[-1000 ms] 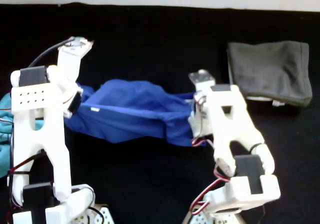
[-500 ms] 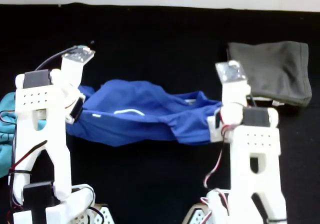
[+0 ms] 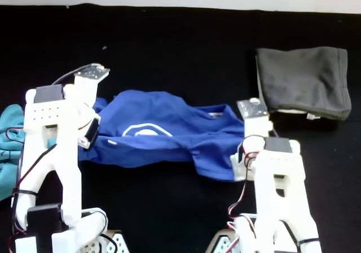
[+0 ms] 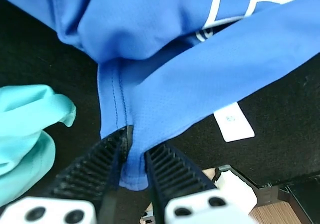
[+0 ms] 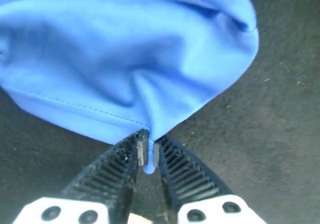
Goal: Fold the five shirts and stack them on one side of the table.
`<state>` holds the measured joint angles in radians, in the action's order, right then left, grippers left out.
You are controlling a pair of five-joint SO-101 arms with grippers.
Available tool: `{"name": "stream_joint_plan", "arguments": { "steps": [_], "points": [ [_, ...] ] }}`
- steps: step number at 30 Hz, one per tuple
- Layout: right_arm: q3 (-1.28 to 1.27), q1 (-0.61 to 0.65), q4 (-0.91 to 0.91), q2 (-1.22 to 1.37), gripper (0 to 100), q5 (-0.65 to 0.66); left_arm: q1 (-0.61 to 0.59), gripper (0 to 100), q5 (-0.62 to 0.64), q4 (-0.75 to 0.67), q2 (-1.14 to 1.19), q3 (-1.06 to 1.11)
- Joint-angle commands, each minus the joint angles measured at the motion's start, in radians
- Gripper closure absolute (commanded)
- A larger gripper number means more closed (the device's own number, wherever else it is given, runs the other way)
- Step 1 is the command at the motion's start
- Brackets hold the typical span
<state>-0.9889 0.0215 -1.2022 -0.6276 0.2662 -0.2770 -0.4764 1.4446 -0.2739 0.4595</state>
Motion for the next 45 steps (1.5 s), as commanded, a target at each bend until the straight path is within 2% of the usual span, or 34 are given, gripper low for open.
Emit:
{"name": "stream_joint_plan", "arguments": {
  "steps": [1, 4, 12, 15, 20, 28, 35, 37, 40, 42, 45],
  "points": [
    [0.019, -0.007, -0.016, 0.025, 85.9, 0.005, 0.015, 99, 0.005, -0.029, -0.012, -0.007],
    [0.039, 0.027, -0.05, 0.033, 73.2, 0.009, 0.016, 99, 0.005, -0.055, -0.012, -0.004],
    [0.03, 0.245, 0.002, 0.038, 76.8, 0.003, 0.016, 99, 0.005, -0.069, -0.012, -0.007],
    [0.004, 0.236, 0.041, 0.038, 76.8, 0.003, 0.015, 99, 0.005, -0.069, -0.012, -0.008],
    [-0.007, 0.136, 0.039, 0.039, 76.8, 0.008, 0.012, 99, 0.005, -0.069, -0.012, -0.008],
    [-0.024, 0.151, 0.111, 0.249, 76.5, 0.003, 0.015, 99, 0.005, -0.084, -0.012, -0.008],
    [0.059, 0.151, 0.127, 0.41, 76.8, 0.003, 0.015, 99, 0.005, -0.084, -0.012, -0.008],
    [0.068, 0.147, 0.128, 0.44, 80.0, 0.003, 0.015, 99, 0.005, -0.084, -0.012, -0.008],
    [0.093, 0.145, 0.128, 0.464, 99.1, 0.003, 0.013, 99, 0.005, -0.084, -0.012, -0.008],
    [0.102, 0.136, 0.124, 0.464, 96.9, 0.002, 0.012, 99, 0.005, -0.083, -0.012, -0.008],
    [0.125, 0.087, 0.122, 0.464, 99.2, -0.035, 0.012, 99, 0.005, -0.083, -0.012, -0.008]
  ]
}}
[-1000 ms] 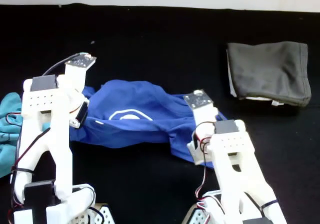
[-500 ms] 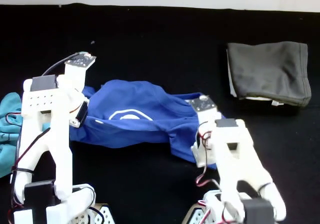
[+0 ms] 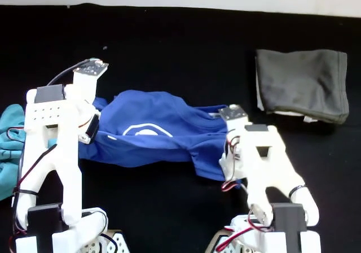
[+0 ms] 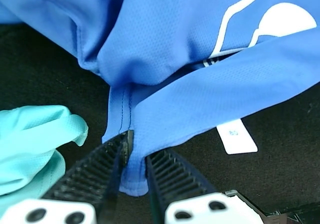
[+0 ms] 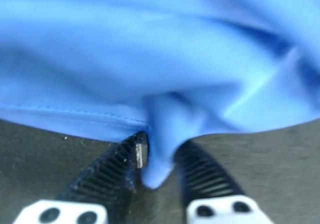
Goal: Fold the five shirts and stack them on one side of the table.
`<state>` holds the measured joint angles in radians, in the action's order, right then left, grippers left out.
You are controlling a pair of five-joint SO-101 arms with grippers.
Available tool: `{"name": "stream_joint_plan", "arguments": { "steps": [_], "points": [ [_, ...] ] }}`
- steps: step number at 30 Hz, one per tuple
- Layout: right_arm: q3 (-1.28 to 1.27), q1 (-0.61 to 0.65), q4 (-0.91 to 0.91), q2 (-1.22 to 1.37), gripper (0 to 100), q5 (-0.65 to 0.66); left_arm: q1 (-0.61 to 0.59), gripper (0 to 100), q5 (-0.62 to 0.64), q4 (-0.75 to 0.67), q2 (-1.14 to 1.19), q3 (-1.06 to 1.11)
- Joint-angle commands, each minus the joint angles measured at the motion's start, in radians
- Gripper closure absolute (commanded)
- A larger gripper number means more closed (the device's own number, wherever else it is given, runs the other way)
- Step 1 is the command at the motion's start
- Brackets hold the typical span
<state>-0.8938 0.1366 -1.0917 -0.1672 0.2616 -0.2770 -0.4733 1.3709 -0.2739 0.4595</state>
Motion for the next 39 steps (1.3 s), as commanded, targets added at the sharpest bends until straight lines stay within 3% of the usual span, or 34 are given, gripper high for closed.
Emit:
{"name": "stream_joint_plan", "arguments": {
  "steps": [1, 11, 24, 31, 39],
  "points": [
    [0.041, -0.05, 0.001, 0.002, 99.1, -0.037, 0.012, 99, 0.002, -0.008, -0.012, -0.008],
    [0.308, -0.133, -0.297, 0.002, 99.2, -0.037, 0.016, 99, 0.003, -0.002, -0.012, -0.007],
    [0.435, -0.13, -0.332, 0.004, 99.2, -0.035, 0.016, 99, 0.003, -0.008, -0.012, -0.008],
    [0.553, -0.134, -0.441, -0.088, 99.2, -0.035, 0.018, 99, 0.005, 0.0, -0.015, -0.024],
    [0.799, -0.133, -0.456, -0.237, 99.2, -0.035, 0.064, 99, 0.005, 0.282, -0.148, -0.351]
  ]
}}
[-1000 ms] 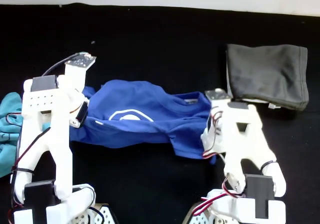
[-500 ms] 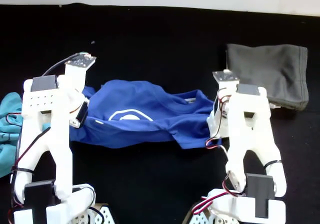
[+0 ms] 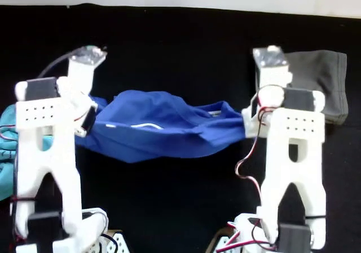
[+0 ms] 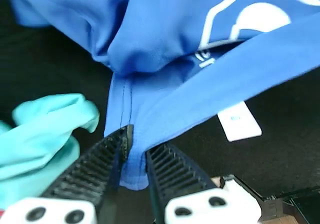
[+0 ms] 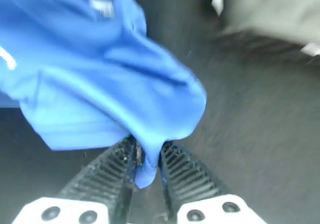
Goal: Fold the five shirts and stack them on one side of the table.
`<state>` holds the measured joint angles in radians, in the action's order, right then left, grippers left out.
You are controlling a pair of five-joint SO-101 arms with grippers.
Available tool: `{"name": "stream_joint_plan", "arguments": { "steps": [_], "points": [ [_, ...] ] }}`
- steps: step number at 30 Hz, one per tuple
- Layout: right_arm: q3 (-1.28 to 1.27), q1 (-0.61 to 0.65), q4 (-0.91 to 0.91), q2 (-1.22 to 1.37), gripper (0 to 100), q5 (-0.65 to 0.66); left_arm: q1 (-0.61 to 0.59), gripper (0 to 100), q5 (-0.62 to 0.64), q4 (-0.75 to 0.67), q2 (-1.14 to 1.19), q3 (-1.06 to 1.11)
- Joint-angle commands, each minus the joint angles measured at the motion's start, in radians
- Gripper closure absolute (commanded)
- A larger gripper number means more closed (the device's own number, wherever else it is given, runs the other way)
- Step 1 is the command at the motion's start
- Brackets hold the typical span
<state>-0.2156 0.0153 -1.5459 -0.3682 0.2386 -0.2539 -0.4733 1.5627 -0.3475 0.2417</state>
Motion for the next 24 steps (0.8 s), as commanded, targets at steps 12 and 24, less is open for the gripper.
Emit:
{"name": "stream_joint_plan", "arguments": {
  "steps": [12, 24],
  "points": [
    [0.771, -0.013, -0.088, 0.016, 99.2, 0.038, 0.084, 99, 0.005, 0.164, -0.338, -0.412],
    [1.241, -0.044, -0.133, 0.016, 99.2, 0.097, 0.082, 99, 0.005, 0.118, -0.636, -0.418]
  ]
}}
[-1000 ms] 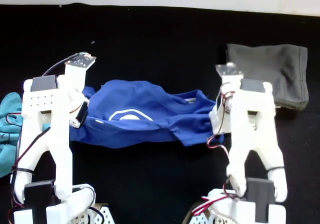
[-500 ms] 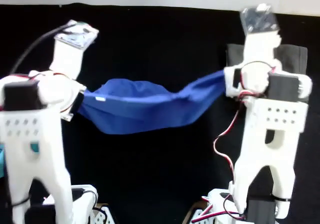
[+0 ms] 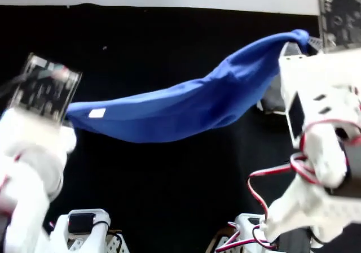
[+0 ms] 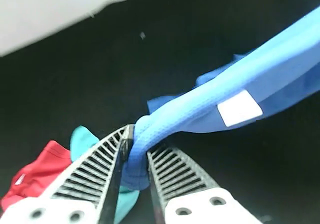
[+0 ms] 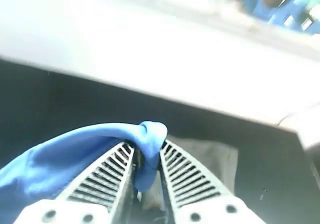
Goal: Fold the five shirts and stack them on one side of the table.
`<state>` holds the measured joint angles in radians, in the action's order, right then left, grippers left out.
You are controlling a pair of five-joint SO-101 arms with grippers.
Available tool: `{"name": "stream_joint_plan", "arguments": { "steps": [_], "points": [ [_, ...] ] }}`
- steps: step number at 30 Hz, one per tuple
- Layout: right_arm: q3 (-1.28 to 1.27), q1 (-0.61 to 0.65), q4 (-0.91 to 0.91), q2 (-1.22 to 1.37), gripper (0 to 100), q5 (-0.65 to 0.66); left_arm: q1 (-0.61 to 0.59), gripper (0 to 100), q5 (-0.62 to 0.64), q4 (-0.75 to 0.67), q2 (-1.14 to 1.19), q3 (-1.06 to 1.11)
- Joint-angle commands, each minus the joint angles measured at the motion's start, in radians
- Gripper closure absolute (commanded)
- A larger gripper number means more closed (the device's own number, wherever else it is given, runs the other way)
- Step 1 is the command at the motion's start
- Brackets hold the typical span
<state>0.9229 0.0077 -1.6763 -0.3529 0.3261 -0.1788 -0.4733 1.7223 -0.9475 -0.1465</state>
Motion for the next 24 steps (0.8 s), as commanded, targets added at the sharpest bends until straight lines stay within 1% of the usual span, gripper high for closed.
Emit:
{"name": "stream_joint_plan", "arguments": {
  "steps": [1, 6, 10, 15, 18, 24],
  "points": [
    [0.131, -0.058, -0.001, 0.001, 99.2, 0.008, 0.007, 99, 0.005, -0.068, -0.047, -0.03],
    [0.239, -0.189, 0.054, 0.001, 99.2, 0.012, 0.007, 99, 0.005, -0.195, -0.047, -0.022],
    [0.26, -0.275, 0.165, 0.001, 99.2, 0.012, 0.008, 99, 0.005, -0.203, 0.035, -0.021],
    [0.26, -0.32, 0.194, -0.001, 99.2, 0.012, 0.008, 99, 0.005, -0.212, 0.133, -0.028],
    [0.271, -0.334, 0.203, -0.002, 99.2, 0.012, 0.008, 99, 0.005, -0.227, 0.142, -0.059],
    [0.306, -0.329, 0.275, -0.045, 99.2, 0.012, 0.007, 99, 0.005, -0.224, 0.124, -0.308]
  ]
}}
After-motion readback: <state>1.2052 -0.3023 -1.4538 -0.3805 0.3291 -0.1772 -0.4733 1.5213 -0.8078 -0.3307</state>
